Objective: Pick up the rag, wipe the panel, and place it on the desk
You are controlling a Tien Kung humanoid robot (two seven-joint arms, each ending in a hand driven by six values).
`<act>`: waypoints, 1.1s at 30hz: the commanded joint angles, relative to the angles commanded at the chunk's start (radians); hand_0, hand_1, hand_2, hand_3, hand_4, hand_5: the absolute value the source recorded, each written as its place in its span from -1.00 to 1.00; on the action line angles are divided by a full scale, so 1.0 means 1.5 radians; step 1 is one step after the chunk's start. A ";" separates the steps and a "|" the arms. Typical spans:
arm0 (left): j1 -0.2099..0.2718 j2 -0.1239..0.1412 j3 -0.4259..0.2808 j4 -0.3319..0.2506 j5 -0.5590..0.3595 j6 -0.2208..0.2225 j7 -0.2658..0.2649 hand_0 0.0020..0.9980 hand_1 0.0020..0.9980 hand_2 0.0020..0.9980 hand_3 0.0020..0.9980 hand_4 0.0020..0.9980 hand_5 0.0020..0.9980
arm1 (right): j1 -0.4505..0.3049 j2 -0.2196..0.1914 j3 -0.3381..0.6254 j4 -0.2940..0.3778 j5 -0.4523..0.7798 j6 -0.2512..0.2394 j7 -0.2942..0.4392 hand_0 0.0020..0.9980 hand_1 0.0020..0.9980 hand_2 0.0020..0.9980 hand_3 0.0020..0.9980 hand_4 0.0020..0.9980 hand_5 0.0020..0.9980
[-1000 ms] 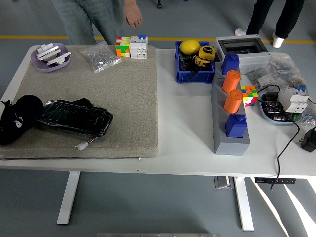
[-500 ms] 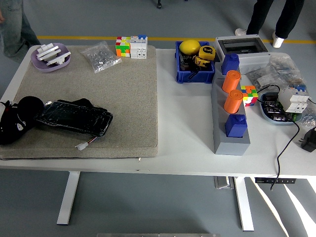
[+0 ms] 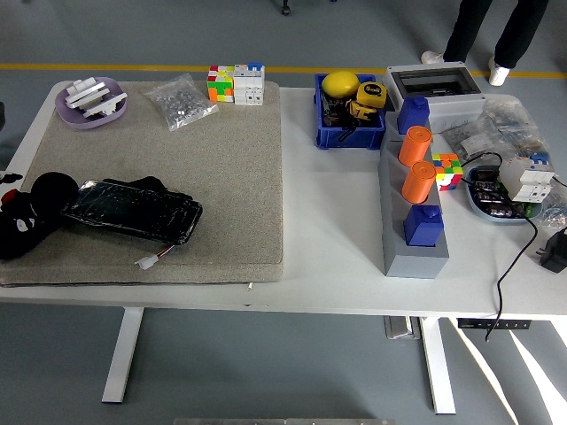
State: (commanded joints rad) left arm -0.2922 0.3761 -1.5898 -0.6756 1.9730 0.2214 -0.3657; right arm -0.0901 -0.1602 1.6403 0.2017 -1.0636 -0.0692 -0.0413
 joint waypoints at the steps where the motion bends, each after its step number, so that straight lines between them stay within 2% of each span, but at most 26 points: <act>1: 0.007 0.000 -0.004 -0.012 -0.009 -0.002 -0.001 0.71 0.70 0.62 0.55 0.99 -0.70 | 0.000 0.000 0.000 0.000 0.000 0.000 0.000 0.54 0.23 0.35 0.13 0.95 -0.06; 4: 0.023 -0.001 -0.012 -0.042 -0.042 -0.008 -0.004 0.71 0.70 0.62 0.55 0.99 -0.70 | -0.001 0.000 0.000 0.000 -0.001 0.000 0.000 0.54 0.23 0.35 0.13 0.95 -0.06; 5: 0.031 -0.002 -0.017 -0.055 -0.059 -0.012 -0.005 0.58 0.65 0.59 0.53 1.00 -0.68 | -0.001 -0.001 0.001 0.000 -0.001 0.000 0.000 0.53 0.22 0.35 0.13 0.95 -0.06; 6: 0.035 -0.003 -0.020 -0.065 -0.073 -0.015 -0.006 0.58 0.65 0.59 0.53 1.00 -0.68 | -0.001 -0.001 0.001 -0.001 -0.001 0.000 0.000 0.53 0.22 0.35 0.13 0.95 -0.06; 10: 0.063 -0.014 -0.047 -0.122 -0.169 -0.026 -0.017 0.58 0.65 0.59 0.53 1.00 -0.68 | -0.001 -0.001 0.002 -0.001 -0.004 0.000 0.000 0.53 0.22 0.35 0.13 0.95 -0.06; 11: 0.067 -0.017 -0.052 -0.131 -0.190 -0.027 -0.018 0.50 0.55 0.49 0.27 0.98 -0.68 | -0.001 -0.001 0.002 -0.001 -0.005 0.000 0.000 0.54 0.22 0.35 0.13 0.95 -0.06; 13: 0.077 -0.029 -0.070 -0.161 -0.250 -0.034 -0.023 0.50 0.55 0.49 0.27 0.98 -0.68 | -0.002 -0.001 0.004 -0.002 -0.006 0.000 -0.001 0.54 0.22 0.35 0.13 0.95 -0.06; 16: 0.082 -0.047 -0.082 -0.180 -0.325 -0.047 -0.029 0.50 0.55 0.49 0.27 0.98 -0.68 | -0.004 -0.001 0.004 -0.005 -0.007 0.000 -0.001 0.54 0.22 0.35 0.13 0.95 -0.06; 17: 0.083 -0.053 -0.084 -0.182 -0.349 -0.051 -0.030 0.39 0.40 0.27 0.13 0.86 -0.65 | -0.004 0.000 0.004 -0.006 -0.007 0.000 -0.001 0.54 0.22 0.35 0.13 0.95 -0.06; 22: 0.082 -0.092 -0.103 -0.187 -0.459 -0.083 -0.021 0.39 0.40 0.27 0.13 0.86 -0.65 | -0.007 0.002 0.006 -0.006 -0.010 -0.001 -0.001 0.54 0.22 0.35 0.13 0.95 -0.06; 23: 0.083 -0.097 -0.108 -0.189 -0.465 -0.087 -0.019 0.34 0.35 0.23 0.12 0.82 -0.64 | -0.008 0.003 0.007 -0.006 -0.010 -0.001 -0.001 0.54 0.22 0.35 0.13 0.95 -0.06; 27: 0.083 -0.111 -0.125 -0.204 -0.472 -0.092 -0.017 0.34 0.35 0.23 0.12 0.82 -0.64 | -0.009 0.006 0.004 -0.008 -0.008 -0.001 -0.002 0.54 0.22 0.35 0.13 0.95 -0.06; 33: 0.090 -0.109 -0.130 -0.222 -0.468 -0.091 -0.018 0.32 0.31 0.19 0.12 0.81 -0.64 | -0.009 0.004 0.001 -0.008 -0.003 -0.001 -0.002 0.54 0.22 0.35 0.13 0.95 -0.06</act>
State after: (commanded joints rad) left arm -0.1564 0.2129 -1.7849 -1.0081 1.2715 0.0854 -0.3920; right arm -0.1039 -0.1542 1.6414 0.1891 -1.0676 -0.0708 -0.0445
